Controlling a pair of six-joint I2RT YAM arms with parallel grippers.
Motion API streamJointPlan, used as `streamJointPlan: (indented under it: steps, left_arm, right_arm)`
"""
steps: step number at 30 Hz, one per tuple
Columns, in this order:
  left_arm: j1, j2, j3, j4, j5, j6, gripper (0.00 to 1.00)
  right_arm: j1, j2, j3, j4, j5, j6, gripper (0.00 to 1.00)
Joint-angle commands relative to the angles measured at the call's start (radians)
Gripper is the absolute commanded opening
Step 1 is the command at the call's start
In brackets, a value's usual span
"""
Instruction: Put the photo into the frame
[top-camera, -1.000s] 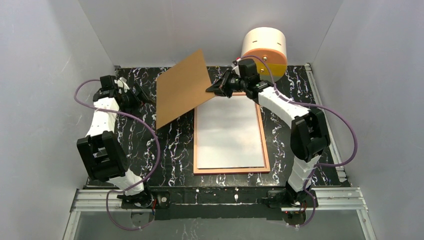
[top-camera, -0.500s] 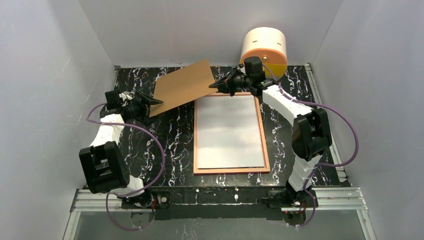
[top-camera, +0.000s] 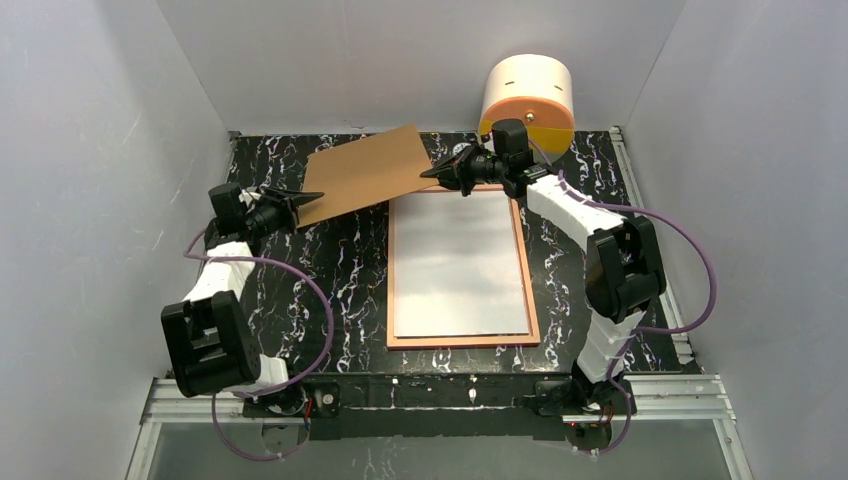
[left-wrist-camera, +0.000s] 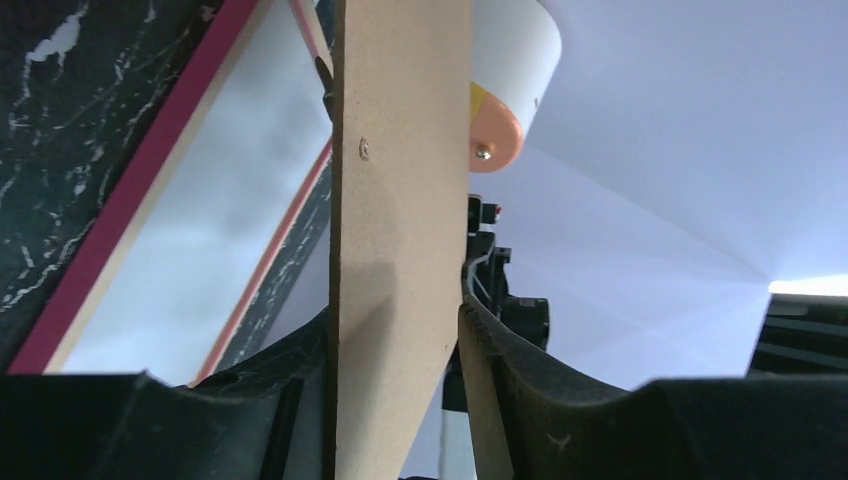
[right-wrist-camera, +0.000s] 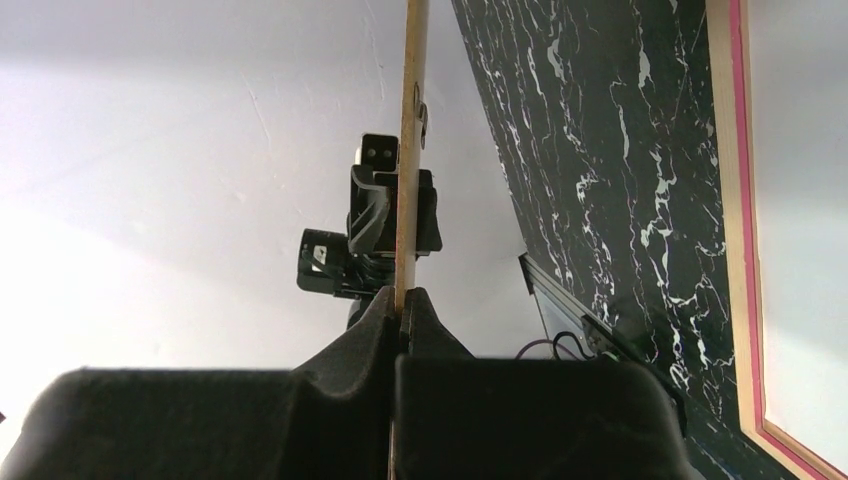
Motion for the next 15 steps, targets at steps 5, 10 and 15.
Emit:
streamJointPlan:
  steps: [5,10,15]
  left_arm:
    - [-0.002,0.027,-0.028,0.425,0.082,-0.281,0.09]
    - [-0.001,0.078,0.075,0.419,0.105,-0.262,0.0]
    - [-0.003,0.104,0.099,0.454,0.104,-0.295,0.0]
  right_arm:
    - [0.004,-0.068,-0.006,0.123,-0.036,0.025,0.01]
    - [-0.005,-0.091,-0.071,0.187,-0.025,0.054,0.01]
    - [-0.012,-0.111,-0.117,0.268,-0.005,0.11,0.01]
